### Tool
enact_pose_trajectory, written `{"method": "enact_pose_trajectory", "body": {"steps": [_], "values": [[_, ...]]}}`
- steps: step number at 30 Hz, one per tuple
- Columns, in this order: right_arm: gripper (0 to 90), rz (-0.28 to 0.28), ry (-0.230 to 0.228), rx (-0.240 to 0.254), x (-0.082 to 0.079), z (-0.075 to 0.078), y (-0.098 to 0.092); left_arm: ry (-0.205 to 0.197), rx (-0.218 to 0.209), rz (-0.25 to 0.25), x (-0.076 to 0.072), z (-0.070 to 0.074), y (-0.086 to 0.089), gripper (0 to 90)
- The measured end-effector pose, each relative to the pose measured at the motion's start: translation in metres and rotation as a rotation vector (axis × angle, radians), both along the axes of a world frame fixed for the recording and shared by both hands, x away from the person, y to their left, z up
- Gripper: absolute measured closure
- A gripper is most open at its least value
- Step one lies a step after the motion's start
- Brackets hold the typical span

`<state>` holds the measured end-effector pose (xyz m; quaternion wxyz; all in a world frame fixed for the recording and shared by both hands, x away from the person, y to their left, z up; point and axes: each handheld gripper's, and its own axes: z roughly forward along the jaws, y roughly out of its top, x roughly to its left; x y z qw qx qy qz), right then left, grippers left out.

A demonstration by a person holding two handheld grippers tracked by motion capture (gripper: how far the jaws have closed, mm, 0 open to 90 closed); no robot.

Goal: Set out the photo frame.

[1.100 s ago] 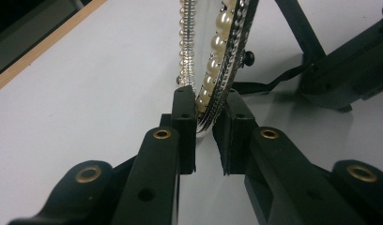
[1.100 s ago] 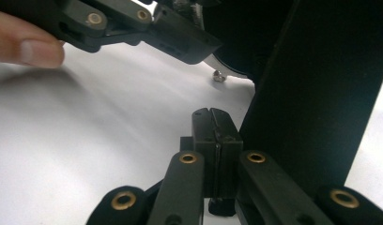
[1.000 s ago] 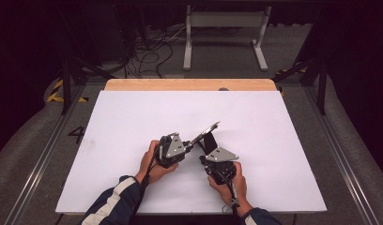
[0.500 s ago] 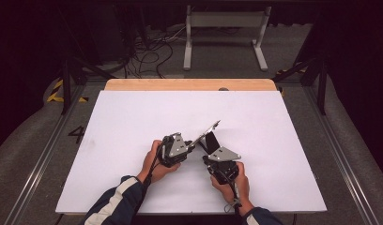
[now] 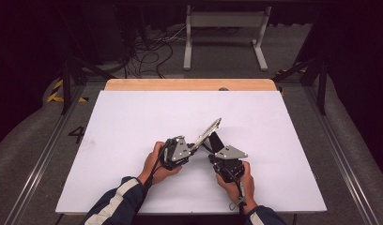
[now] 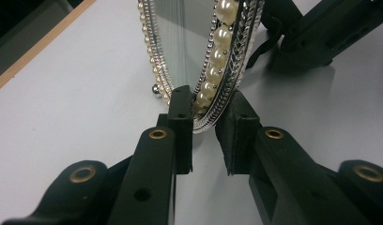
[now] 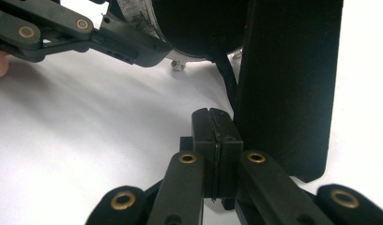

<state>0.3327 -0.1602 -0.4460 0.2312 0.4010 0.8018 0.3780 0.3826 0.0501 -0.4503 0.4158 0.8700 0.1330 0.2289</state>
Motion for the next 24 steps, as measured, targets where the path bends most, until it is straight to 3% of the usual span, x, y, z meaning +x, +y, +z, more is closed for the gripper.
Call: {"method": "enact_pose_trajectory", "body": {"steps": [4, 5, 9, 11, 16, 20, 24], "values": [[84.2, 0.05, 0.007, 0.036, -0.004, 0.001, -0.003, 0.011, -0.007, -0.001, 0.001, 0.0, 0.001, 76.0], [83.1, 0.067, -0.01, 0.037, -0.009, 0.005, -0.004, 0.014, -0.013, -0.007, 0.001, 0.0, 0.002, 75.7], [75.1, 0.029, -0.099, 0.021, -0.021, 0.021, -0.012, 0.014, -0.045, -0.024, -0.001, 0.005, 0.003, 73.0], [72.7, 0.013, -0.114, 0.013, -0.023, 0.022, -0.017, -0.011, -0.05, -0.041, -0.004, 0.01, 0.004, 72.6], [59.9, -0.016, -0.08, 0.002, -0.014, 0.013, -0.02, -0.028, -0.077, -0.056, -0.009, 0.019, 0.006, 70.6], [54.4, -0.025, -0.066, -0.004, -0.007, 0.009, -0.018, -0.023, -0.082, -0.064, -0.008, 0.018, 0.005, 73.1], [53.1, -0.037, -0.061, -0.02, -0.001, 0.005, -0.016, -0.044, -0.073, -0.06, -0.009, 0.019, 0.005, 78.5]]}}
